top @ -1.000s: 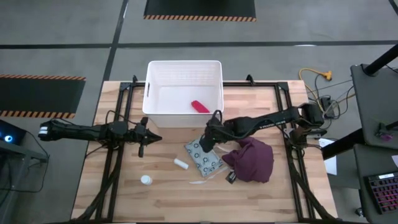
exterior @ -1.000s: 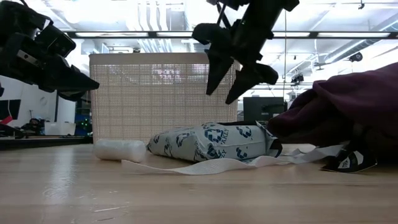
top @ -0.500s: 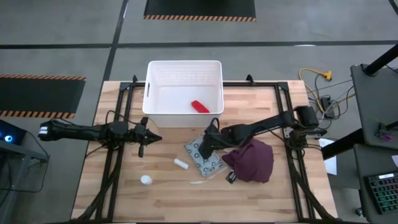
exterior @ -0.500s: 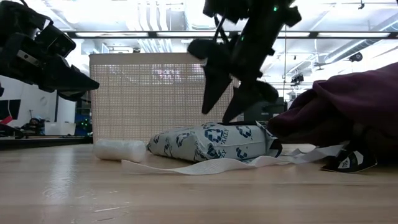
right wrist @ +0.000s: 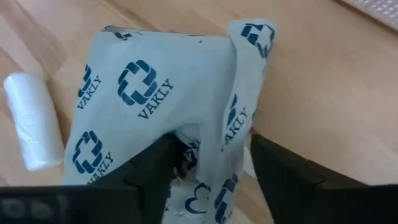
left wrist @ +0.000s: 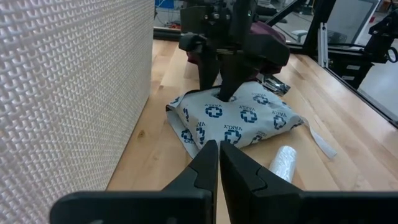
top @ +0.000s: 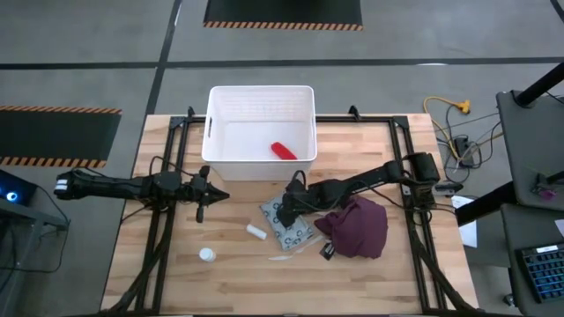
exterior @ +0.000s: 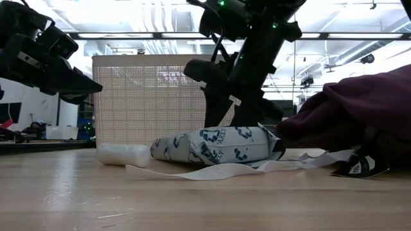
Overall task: Pick & place medical supplies in basket/bin
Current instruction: Put the light blue mailer bag into the white bin
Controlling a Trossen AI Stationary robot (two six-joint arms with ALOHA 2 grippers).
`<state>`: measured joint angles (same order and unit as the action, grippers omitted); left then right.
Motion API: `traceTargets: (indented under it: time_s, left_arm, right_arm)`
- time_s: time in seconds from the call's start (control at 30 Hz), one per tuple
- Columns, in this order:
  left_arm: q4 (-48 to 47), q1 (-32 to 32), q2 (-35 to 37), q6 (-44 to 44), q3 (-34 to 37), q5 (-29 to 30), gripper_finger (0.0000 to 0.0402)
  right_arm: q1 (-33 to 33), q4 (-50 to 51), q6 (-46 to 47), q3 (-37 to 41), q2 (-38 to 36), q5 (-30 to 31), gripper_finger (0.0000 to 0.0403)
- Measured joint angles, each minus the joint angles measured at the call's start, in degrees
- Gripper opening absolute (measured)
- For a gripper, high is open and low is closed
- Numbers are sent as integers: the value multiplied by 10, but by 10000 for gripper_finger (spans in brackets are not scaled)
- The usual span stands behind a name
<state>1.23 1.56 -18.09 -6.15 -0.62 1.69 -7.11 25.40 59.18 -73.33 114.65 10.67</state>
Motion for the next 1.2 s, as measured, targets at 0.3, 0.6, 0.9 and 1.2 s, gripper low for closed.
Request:
traceTargets:
  time_s: [0.3, 0.6, 0.9, 1.2]
  left_arm:
    - [0, -1, 0, 0, 0, 0, 0]
    - [0, 0, 0, 0, 0, 0, 0]
    - [0, 0, 0, 0, 0, 0, 0]
    - [0, 0, 0, 0, 0, 0, 0]
  right_arm:
    - [4, 17, -7, 0, -3, -26, 23]
    - [14, 34, -33, 7, -53, -59, 7]
    - [22, 31, -72, 5, -157, -52, 7]
    - [33, -78, -159, -25, -258, -48, 8]
